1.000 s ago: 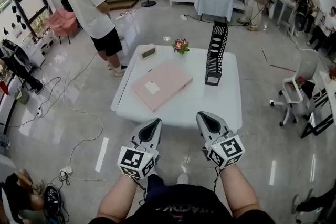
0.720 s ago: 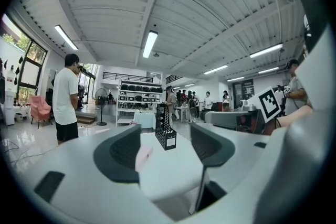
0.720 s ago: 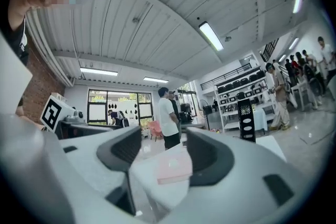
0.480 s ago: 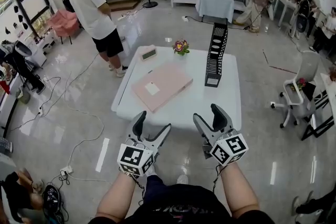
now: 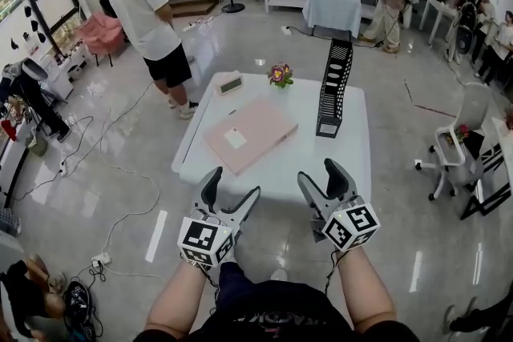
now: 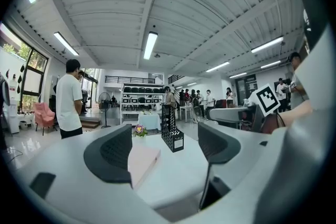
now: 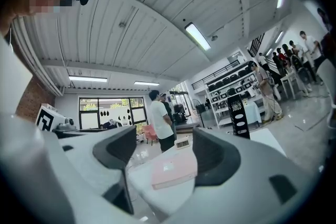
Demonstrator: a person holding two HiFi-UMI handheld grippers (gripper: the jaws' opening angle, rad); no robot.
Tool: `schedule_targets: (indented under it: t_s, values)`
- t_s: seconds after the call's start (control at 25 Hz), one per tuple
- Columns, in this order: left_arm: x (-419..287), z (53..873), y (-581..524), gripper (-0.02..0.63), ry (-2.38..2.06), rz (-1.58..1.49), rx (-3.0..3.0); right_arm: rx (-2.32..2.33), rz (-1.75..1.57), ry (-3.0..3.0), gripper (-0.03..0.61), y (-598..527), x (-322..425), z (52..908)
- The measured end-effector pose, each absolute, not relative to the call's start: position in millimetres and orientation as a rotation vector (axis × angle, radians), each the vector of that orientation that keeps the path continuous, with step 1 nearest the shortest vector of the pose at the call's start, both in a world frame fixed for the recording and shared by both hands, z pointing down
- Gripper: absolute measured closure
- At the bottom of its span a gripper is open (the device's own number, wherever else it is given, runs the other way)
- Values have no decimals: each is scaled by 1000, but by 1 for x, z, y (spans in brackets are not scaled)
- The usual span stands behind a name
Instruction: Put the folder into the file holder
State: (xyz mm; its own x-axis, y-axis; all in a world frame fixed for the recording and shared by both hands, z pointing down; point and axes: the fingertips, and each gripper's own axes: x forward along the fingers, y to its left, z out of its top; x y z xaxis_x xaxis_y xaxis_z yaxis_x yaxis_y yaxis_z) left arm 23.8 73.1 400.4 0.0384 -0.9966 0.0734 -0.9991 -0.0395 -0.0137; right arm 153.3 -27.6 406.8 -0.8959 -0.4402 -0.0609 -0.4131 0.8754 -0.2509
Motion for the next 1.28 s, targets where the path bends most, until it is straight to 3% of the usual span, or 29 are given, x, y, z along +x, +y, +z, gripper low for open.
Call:
schedule_targets:
  t_s: [1.28]
  values:
    - [-181, 430, -75, 235, -1740, 77, 2422, -1155, -493, 2845, 259, -131, -9, 435]
